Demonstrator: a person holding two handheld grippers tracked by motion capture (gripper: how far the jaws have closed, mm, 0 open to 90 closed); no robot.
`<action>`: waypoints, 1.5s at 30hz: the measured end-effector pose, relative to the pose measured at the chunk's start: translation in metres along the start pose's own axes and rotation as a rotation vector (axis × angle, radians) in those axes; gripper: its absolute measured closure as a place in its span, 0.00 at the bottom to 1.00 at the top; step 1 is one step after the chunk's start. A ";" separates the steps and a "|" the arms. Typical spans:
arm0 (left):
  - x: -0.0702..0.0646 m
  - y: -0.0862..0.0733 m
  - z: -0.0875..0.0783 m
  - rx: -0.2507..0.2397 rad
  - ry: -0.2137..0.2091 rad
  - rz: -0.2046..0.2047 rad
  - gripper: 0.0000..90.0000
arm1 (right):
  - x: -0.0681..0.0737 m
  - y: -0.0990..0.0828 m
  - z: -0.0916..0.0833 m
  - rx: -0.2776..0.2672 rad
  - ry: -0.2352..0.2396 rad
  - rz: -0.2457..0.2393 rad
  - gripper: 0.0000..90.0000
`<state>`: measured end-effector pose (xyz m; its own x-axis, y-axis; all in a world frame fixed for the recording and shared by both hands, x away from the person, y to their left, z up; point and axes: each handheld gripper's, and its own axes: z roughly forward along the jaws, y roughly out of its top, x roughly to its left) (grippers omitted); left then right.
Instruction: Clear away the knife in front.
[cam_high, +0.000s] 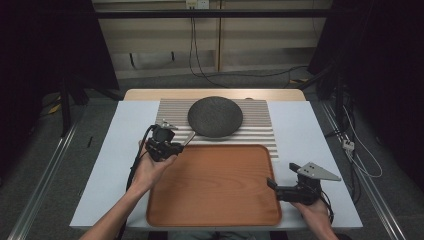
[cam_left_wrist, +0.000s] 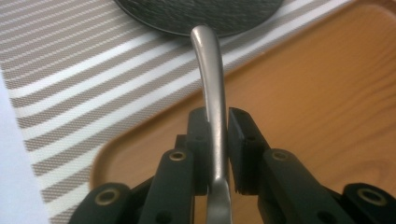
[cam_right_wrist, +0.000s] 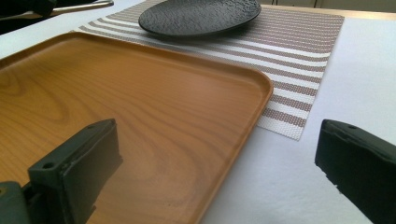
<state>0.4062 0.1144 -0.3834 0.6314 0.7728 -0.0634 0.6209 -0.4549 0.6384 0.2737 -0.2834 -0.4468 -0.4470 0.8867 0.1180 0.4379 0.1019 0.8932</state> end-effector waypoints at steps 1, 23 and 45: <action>-0.002 -0.002 0.001 0.000 -0.007 -0.005 0.89 | 0.000 0.000 0.000 0.000 0.000 -0.002 0.00; -0.021 -0.034 0.023 0.097 -0.065 0.005 0.89 | -0.001 0.000 -0.001 0.000 -0.013 0.001 0.00; -0.028 -0.059 0.019 0.111 -0.097 0.002 0.88 | 0.002 0.000 0.000 0.006 -0.001 -0.019 0.00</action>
<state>0.3608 0.1105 -0.4339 0.6712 0.7280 -0.1396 0.6639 -0.5066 0.5501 0.2731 -0.2819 -0.4466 -0.4544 0.8851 0.1008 0.4341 0.1212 0.8926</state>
